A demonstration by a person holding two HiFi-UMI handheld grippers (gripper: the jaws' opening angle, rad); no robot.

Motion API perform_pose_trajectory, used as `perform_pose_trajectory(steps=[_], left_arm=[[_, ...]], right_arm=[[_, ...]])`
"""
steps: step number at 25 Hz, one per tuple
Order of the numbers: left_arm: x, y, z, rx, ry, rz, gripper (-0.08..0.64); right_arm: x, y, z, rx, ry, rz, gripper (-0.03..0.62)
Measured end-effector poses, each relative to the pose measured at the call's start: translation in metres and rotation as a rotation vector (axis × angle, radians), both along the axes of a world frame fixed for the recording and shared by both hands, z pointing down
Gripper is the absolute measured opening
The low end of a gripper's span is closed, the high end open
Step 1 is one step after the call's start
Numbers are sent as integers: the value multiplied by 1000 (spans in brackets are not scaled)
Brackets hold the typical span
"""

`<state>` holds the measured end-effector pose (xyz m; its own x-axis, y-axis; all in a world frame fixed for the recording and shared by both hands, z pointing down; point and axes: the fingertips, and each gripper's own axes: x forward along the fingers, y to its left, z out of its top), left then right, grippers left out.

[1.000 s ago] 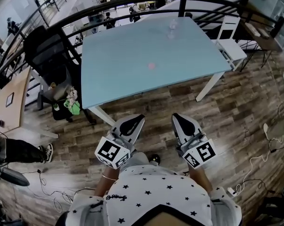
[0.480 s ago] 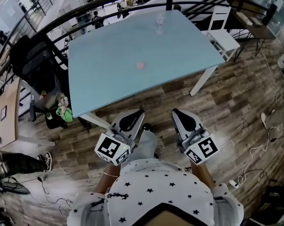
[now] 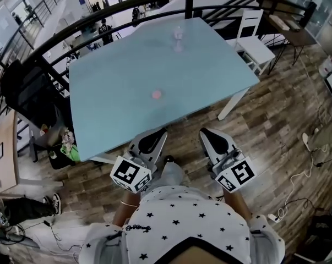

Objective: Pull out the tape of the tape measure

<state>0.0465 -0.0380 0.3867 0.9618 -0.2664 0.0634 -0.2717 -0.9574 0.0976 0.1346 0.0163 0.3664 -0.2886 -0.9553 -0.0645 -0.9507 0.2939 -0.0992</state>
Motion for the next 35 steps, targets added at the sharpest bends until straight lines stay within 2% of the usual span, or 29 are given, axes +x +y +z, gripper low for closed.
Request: perform_pose_trajectory(steps=[10,21,29,35], left_arm=[[27,-90,-2,-10,9,-28,32],[-2,-173,17,-21,3,-174,32],[-23,-201,32,-52,-17,-289,32],[-35,-212,37,-75,-18,-441,32]], right_arm=[[29,-89,-4,-27,22,-36,2],[16,-188,23,-61,65,-173,36],[7,-239,64,-146,143,-312,94],[9,-274,107,-229,219,-482,135]])
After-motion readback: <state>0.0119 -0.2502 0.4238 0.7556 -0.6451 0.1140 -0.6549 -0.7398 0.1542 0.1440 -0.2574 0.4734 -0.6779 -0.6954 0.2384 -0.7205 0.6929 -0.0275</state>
